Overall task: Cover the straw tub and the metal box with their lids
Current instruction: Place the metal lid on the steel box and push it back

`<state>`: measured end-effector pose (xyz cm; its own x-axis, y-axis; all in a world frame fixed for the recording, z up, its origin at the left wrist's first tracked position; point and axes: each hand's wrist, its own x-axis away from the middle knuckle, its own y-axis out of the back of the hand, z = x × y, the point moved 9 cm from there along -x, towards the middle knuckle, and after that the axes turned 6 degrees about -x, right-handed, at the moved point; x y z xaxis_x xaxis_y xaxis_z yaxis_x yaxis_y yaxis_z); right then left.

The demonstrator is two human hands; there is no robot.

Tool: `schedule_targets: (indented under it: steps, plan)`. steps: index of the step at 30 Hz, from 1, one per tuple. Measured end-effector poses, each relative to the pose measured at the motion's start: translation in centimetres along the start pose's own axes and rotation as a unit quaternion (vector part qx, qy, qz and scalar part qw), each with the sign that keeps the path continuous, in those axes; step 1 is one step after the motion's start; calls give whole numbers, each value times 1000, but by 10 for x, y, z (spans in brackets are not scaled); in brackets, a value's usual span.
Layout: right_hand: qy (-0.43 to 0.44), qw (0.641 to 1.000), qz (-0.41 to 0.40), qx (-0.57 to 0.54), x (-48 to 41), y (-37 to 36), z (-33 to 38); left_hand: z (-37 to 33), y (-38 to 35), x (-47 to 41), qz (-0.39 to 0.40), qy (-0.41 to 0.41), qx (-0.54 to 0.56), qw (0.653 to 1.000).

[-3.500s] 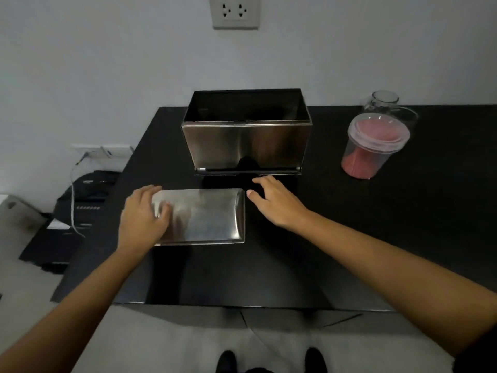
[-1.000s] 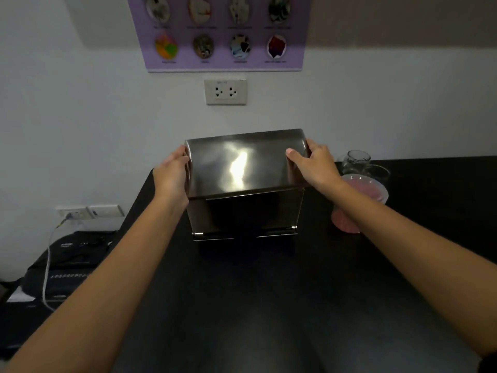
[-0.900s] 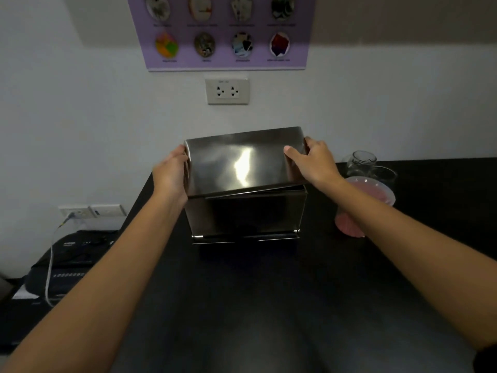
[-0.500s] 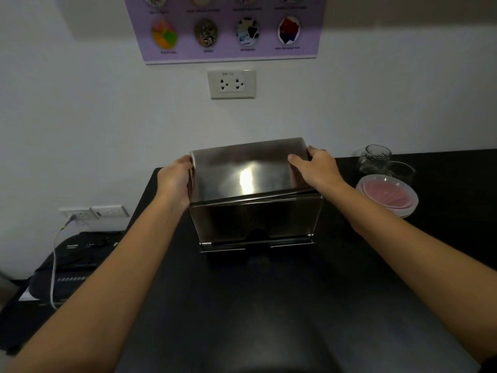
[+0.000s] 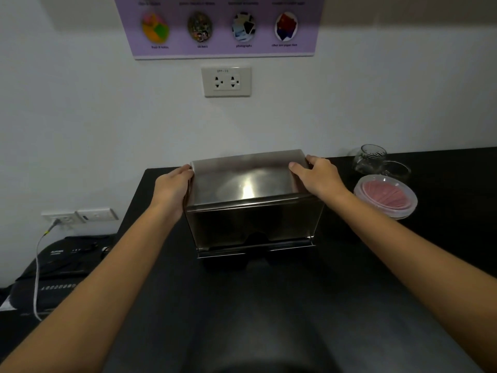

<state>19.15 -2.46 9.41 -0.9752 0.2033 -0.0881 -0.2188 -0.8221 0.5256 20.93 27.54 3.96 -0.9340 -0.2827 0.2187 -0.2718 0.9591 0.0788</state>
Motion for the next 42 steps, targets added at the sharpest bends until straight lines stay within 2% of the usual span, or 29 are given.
schedule_targets:
  steps: [8,20,25,32,36,39,42]
  plan:
    - [12,1000,2,-1,2,-1,-5,1,1,11,-56,-69,-58,994]
    - [4,1000,11,-13,1,-2,-13,2,-4,12,-40,-76,-92,992]
    - [-10,999,28,-28,1,-2,-23,-1,-5,15,-46,-103,-122,986]
    - [41,997,47,-36,7,-8,-23,-2,-6,12,-43,-124,-153,980]
    - [-1,998,50,-39,-12,-1,-29,5,1,-2,1,-58,-74,996]
    - [-86,987,55,-128,-33,0,-38,12,4,-15,28,19,32,999]
    - [-157,969,74,-177,-44,-9,-45,19,2,-22,36,76,21,996]
